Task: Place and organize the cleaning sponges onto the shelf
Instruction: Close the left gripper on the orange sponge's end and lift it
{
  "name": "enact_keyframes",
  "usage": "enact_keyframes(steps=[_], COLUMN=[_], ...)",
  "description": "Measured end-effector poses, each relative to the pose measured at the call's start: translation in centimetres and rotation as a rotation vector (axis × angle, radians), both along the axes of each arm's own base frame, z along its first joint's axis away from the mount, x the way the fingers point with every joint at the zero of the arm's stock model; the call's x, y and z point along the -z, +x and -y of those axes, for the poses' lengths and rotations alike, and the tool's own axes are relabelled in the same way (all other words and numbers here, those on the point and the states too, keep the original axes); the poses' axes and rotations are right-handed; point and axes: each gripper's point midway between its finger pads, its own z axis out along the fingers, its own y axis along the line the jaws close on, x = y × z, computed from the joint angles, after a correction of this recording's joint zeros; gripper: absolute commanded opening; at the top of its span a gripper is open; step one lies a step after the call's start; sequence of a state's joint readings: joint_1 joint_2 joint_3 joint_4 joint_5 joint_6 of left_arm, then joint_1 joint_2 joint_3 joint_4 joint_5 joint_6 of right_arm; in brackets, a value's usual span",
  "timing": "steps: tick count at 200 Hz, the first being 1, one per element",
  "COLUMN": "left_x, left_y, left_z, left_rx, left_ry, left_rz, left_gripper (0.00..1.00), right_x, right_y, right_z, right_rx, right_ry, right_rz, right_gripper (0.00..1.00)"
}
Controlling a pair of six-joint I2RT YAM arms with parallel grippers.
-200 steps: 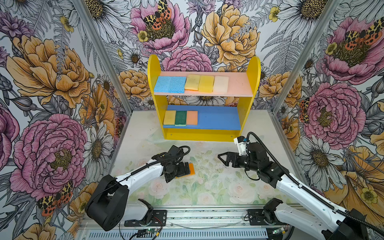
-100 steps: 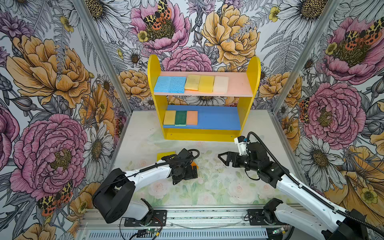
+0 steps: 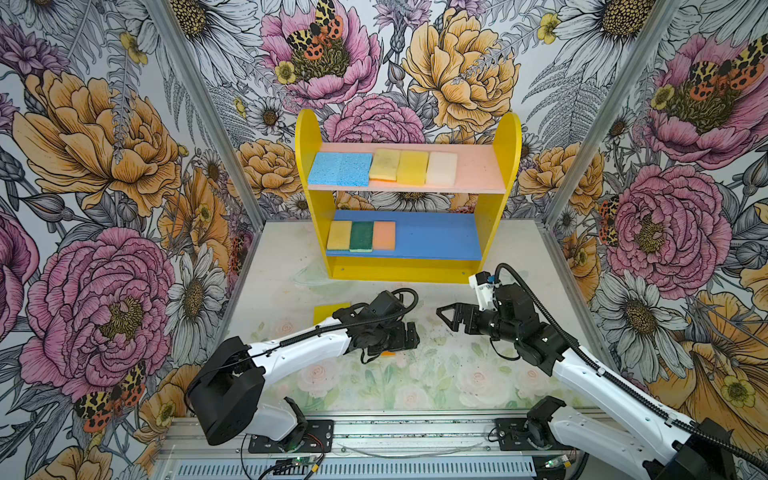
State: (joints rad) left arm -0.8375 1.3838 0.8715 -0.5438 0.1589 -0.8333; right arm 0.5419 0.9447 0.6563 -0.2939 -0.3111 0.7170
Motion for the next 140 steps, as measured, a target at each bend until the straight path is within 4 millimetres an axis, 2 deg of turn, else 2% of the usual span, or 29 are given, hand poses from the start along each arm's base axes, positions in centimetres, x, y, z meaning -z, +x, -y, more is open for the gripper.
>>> enact_keyframes(steps=[16,34,78,96,140], left_x=[-0.9,-0.9,1.3,2.0,4.5], left_y=[0.6,1.1,2.0,2.1,1.8], left_z=[-1.2,-3.0,-7.5,-8.0,-8.2], left_rx=[-0.021,-0.054,-0.134,-0.125,-0.089], left_ry=[-0.019,-0.020,0.032,0.052,0.103], left_rz=[0.018,0.021,-0.019,-0.030,-0.089], left_gripper=[0.93,0.91,0.82,0.76,0.68], right_x=[0.4,1.3,2.3,2.3,2.6], right_y=[0.1,0.2,0.4,0.4,0.4], right_z=[-0.1,-0.2,-0.3,-0.3,-0.3], right_rx=[0.001,0.003,0.002,0.001,0.008], right_ry=[-0.007,-0.019,-0.035,-0.034,-0.032], right_rz=[-0.013,-0.043,-0.074,-0.075,-0.089], right_gripper=[0.99,0.99,0.99,0.99,0.99])
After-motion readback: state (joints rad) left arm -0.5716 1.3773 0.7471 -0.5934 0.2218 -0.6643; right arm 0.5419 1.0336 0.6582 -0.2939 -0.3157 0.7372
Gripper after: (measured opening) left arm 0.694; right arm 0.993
